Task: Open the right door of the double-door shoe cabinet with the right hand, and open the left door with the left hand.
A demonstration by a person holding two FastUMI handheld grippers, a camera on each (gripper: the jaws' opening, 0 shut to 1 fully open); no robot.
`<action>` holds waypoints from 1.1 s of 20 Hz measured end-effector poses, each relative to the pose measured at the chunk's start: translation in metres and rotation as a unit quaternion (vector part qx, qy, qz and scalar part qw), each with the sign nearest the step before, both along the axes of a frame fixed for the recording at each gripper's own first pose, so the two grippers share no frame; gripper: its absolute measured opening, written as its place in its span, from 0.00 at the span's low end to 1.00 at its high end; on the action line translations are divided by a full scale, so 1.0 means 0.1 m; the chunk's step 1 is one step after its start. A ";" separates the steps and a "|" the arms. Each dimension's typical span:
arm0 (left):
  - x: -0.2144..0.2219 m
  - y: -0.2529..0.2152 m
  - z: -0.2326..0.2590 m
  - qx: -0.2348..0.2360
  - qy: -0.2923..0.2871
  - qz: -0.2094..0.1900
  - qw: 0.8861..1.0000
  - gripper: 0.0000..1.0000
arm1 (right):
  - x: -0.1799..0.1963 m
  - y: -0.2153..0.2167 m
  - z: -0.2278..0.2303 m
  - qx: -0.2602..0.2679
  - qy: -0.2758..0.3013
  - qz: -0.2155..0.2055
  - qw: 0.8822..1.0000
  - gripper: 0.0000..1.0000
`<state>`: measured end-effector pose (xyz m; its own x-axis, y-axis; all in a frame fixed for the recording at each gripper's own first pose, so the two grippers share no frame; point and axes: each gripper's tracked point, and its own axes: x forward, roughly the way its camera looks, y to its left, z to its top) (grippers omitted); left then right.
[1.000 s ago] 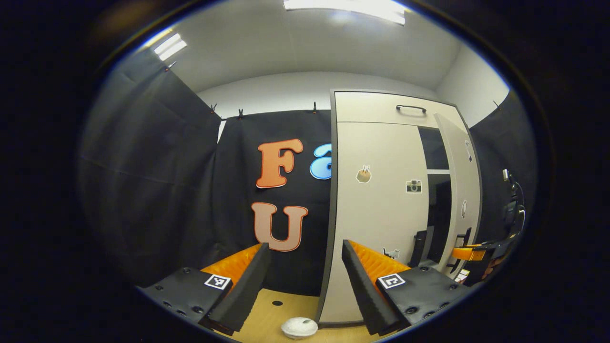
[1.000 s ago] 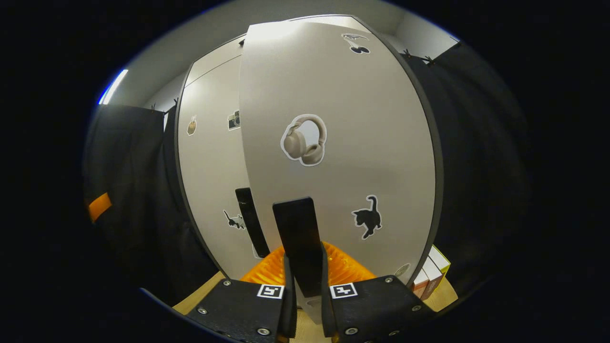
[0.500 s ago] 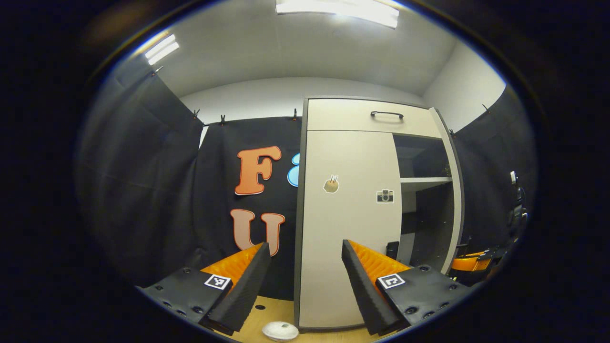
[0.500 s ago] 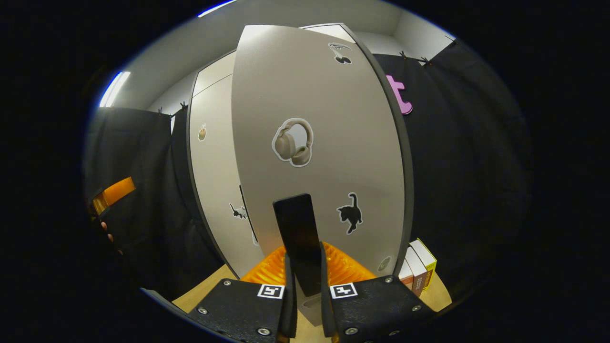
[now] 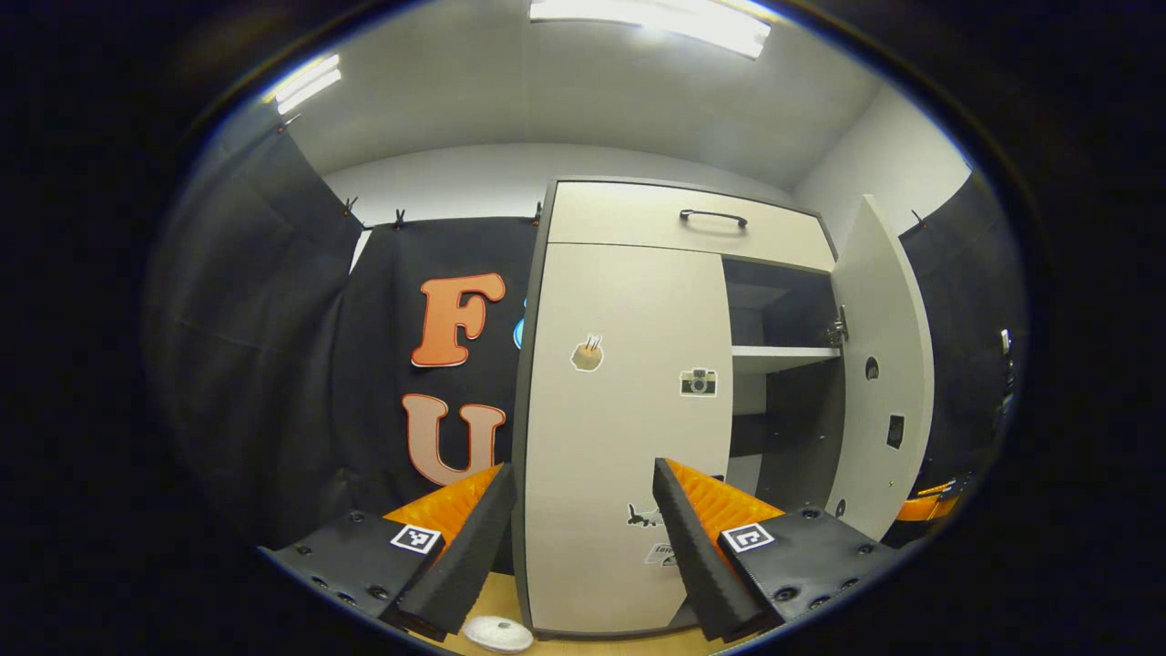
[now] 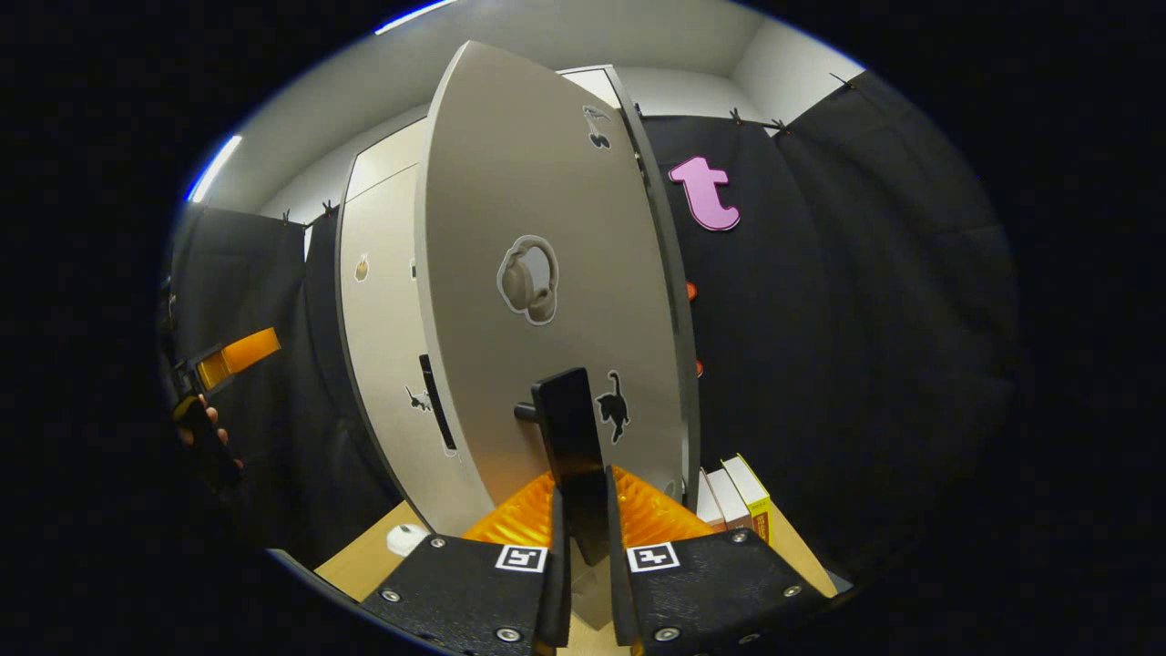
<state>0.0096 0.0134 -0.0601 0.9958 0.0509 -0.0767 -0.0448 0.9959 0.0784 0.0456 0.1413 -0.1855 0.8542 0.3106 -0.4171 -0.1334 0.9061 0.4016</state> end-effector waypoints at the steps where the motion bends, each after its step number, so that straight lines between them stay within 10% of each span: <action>1: 0.02 -0.05 -0.03 0.003 -0.001 -0.004 1.000 0.96 | 0.01 -0.03 0.00 0.002 -0.004 -0.013 1.000 0.18; 22: 0.60 -1.00 -1.05 -0.032 0.101 -0.071 0.992 0.94 | -0.02 -0.78 -0.05 -0.051 0.004 -0.119 0.992 0.04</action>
